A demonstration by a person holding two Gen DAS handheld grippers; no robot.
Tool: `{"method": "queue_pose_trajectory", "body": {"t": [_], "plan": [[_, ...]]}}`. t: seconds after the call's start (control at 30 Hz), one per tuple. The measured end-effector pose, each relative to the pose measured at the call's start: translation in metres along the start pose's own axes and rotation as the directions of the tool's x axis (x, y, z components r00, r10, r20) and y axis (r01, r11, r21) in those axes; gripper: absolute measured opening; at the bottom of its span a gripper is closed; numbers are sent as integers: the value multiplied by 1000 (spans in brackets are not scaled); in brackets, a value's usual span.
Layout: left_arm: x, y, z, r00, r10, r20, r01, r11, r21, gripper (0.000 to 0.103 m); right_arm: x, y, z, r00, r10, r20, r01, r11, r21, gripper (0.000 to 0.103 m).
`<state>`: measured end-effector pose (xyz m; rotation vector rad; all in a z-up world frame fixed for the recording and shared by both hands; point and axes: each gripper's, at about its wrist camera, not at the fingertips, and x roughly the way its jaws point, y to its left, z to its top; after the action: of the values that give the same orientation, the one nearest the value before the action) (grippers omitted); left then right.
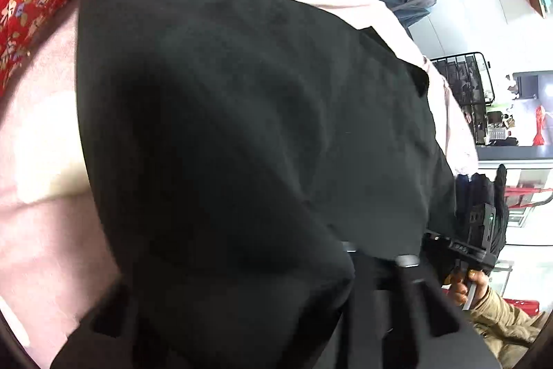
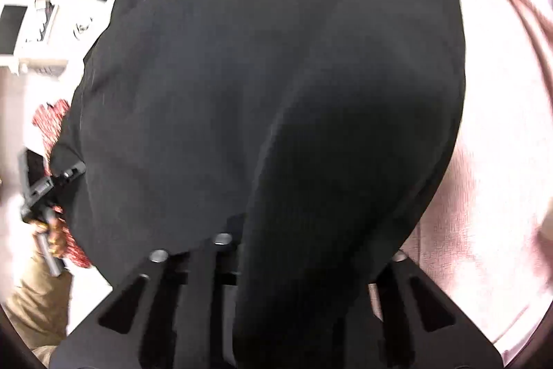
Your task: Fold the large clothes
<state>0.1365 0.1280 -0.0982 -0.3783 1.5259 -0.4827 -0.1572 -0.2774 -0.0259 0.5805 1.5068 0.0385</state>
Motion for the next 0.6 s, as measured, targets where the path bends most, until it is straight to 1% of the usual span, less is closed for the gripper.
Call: {"method": "queue_pose_trajectory", "body": {"t": [0.03,0.07,0.1,0.13,0.17,0.2,0.23,0.27,0.3,0.33,0.37,0.43,0.47,0.5,0.53,0.57,0.6], "plan": [[-1,-7,-2,1000,27,9,-27,1000,11,17,-4,14,0,999,-52,7,52,997,-52,13],[-4,-15,-3,999,44,19,-45,999,30,14,-12,28,0,997,-68,22,69,993,-93,12],[-12,-27,-4,998,45,39,-47,997,58,13,-19,37,0,997,-64,35,68,991,-114,12],[-23,-39,-5,998,15,68,-21,997,79,12,-36,51,-1,996,-66,59,75,986,-147,12],[-35,-50,-5,996,-18,90,9,995,98,11,-48,58,-1,995,-68,74,80,983,-164,12],[-50,-68,-6,993,-39,112,23,990,137,11,-64,63,-1,993,-70,94,86,980,-182,12],[-61,-87,-8,990,-49,130,23,981,191,11,-87,70,0,991,-62,122,85,977,-197,11],[-70,-111,-8,988,-55,143,17,967,254,10,-109,75,0,988,-33,153,66,974,-215,11],[-80,-136,-10,986,-63,155,10,946,323,10,-128,88,3,982,-9,187,54,969,-241,11],[-87,-162,-7,983,-84,165,16,926,378,10,-158,99,3,969,-10,245,82,955,-285,11],[-93,-178,-8,980,-104,168,26,912,410,10,-185,105,2,955,-13,297,111,943,-314,11],[-115,-233,-9,967,-176,182,64,864,499,10,-240,108,3,923,0,384,139,933,-333,11],[-121,-254,-5,960,-206,188,78,845,530,10,-268,106,2,903,-1,429,159,930,-331,11],[-134,-287,-5,948,-248,198,92,812,577,10,-290,101,1,887,-5,462,174,930,-325,11],[-143,-310,-6,938,-283,201,109,790,603,10,-319,96,0,867,-7,499,186,933,-309,10],[-154,-338,-5,921,-335,198,141,761,633,10,-354,85,-4,842,-7,540,193,938,-288,11],[-163,-361,-5,908,-369,196,155,734,661,10,-377,79,-8,823,-10,568,205,938,-280,10]]}}
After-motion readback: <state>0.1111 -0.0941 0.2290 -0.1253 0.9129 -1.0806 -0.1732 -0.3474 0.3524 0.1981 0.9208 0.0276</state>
